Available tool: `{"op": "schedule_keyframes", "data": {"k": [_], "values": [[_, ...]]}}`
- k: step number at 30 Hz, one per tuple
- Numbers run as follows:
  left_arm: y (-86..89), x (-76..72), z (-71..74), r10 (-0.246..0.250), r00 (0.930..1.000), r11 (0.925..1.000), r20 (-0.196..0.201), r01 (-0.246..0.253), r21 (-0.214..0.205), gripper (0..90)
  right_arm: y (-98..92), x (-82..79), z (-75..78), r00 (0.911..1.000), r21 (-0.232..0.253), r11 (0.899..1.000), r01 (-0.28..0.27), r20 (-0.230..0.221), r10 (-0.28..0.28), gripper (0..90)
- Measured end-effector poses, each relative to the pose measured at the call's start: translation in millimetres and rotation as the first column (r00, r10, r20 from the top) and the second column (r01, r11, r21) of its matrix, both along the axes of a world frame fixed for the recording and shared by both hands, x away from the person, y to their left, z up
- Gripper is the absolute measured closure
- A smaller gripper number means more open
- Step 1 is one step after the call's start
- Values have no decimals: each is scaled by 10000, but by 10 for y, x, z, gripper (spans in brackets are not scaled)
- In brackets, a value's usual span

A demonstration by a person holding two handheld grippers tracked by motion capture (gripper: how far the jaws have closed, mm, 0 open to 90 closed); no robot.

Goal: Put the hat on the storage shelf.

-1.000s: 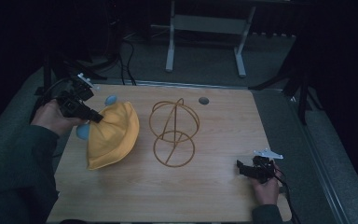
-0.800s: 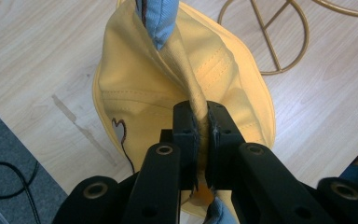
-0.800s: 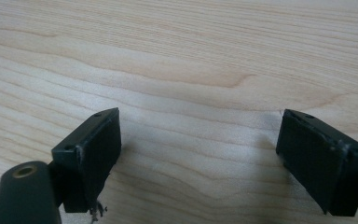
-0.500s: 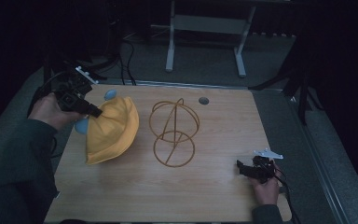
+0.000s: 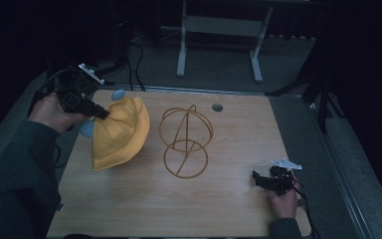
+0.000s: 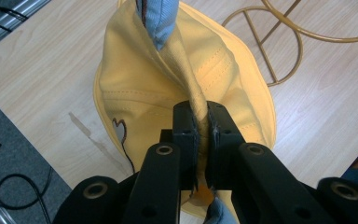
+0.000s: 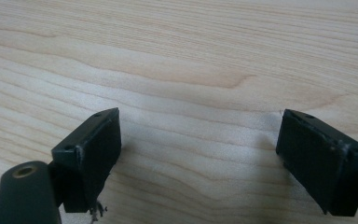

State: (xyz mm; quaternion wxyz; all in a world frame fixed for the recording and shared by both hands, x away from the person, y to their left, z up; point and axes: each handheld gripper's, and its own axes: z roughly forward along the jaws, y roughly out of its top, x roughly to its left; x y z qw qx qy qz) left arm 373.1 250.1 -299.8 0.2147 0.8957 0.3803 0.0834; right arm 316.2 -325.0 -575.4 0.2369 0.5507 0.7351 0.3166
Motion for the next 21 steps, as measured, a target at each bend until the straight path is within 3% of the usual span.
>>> {"op": "schedule_keyframes", "data": {"k": [21], "values": [[65,7,240,-68,9985,9991,544,91,-414,836,-1,0,0,10000,-21,10000,-11,-1,11,139]]}}
